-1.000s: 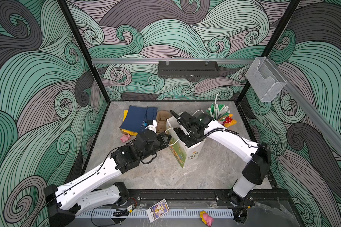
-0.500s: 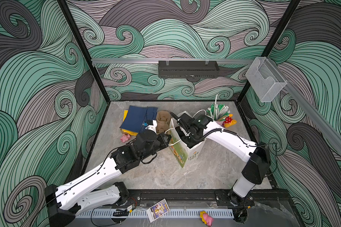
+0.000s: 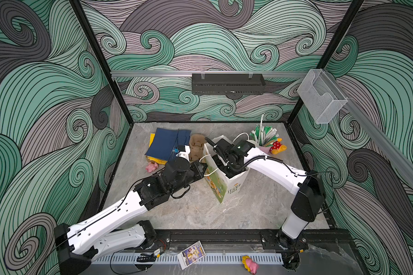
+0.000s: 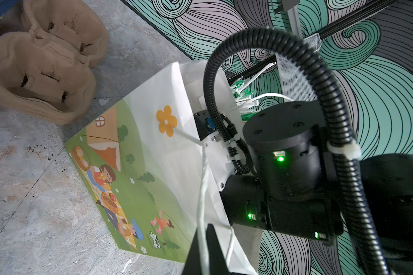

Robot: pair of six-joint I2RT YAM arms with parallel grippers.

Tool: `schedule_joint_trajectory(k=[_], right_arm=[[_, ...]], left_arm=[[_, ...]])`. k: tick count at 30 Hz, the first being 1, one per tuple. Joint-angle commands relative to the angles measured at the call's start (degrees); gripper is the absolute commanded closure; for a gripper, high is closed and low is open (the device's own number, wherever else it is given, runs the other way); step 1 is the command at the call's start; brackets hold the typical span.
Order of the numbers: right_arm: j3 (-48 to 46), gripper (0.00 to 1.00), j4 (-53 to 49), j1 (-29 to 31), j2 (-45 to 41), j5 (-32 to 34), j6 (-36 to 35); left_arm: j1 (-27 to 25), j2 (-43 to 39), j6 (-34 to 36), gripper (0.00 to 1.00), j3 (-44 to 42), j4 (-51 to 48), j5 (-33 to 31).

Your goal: Pack the takeout coffee

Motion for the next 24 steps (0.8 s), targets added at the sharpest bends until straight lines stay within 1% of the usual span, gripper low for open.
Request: schedule_joint_trajectory(k=[1, 10, 24], right_arm=[[-2.2, 0.39, 1.0, -0.1, 2.2, -1.7, 0.0], [-3.6, 0.39, 1.8, -0.1, 3.5, -1.3, -0.2], [-5.1, 0.4, 0.5, -0.1, 6.4, 1.1, -1.0]], left_arm=[[0.4, -0.7, 0.0, 1.0, 0.0, -0.6, -1.1], [0.4, -1.2, 0.0, 1.0, -0.2, -1.0, -1.5], [0.4, -1.4, -0.1, 1.0, -0.4, -1.3, -2.1]])
